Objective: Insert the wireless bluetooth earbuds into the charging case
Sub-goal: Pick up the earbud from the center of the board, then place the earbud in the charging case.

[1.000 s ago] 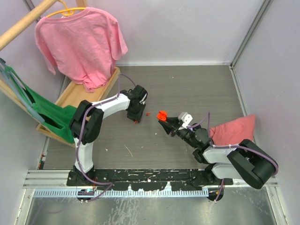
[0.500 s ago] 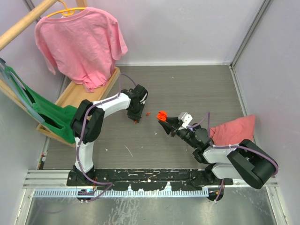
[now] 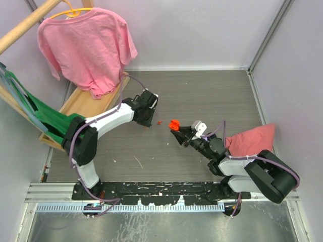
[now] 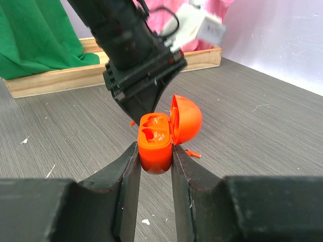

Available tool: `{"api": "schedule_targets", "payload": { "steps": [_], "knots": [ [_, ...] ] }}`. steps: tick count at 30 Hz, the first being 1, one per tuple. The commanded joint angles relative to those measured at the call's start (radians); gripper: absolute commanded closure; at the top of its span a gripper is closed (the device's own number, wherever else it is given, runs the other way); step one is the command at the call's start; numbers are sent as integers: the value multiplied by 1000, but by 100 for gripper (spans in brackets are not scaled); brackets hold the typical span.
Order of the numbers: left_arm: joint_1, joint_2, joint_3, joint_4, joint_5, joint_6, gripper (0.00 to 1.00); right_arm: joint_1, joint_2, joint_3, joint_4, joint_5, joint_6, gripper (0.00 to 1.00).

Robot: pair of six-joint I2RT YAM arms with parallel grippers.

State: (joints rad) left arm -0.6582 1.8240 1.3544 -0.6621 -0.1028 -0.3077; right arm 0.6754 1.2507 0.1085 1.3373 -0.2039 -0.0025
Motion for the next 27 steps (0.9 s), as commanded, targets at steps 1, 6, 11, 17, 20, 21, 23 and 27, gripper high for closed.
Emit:
{"api": "schedule_targets", "payload": {
  "steps": [1, 6, 11, 17, 20, 21, 23, 27],
  "knots": [
    [-38, -146, -25, 101, -84, -32, 84, -3, 0, 33, 60, -10, -6, 99],
    [-86, -251, -80, 188, -140, -61, 83, -2, 9, 31, 75, -12, -2, 99],
    [-143, -334, -132, 297, -191, -99, 84, -3, 17, 27, 92, -3, 1, 99],
    [-229, -422, -231, 472, -261, -126, 83, -2, 27, 22, 115, -8, 4, 99],
    [-263, -474, -292, 565, -297, -129, 83, -2, 31, 22, 121, -10, 3, 99],
    [-274, -492, -315, 607, -308, -125, 83, -2, 33, 22, 123, -11, 5, 99],
    [-294, -526, -358, 686, -313, -114, 83, -2, 40, 21, 134, -16, 10, 99],
    [-328, -596, -421, 810, -330, -96, 83, -3, 54, 17, 158, -19, 14, 99]
  ]
}}
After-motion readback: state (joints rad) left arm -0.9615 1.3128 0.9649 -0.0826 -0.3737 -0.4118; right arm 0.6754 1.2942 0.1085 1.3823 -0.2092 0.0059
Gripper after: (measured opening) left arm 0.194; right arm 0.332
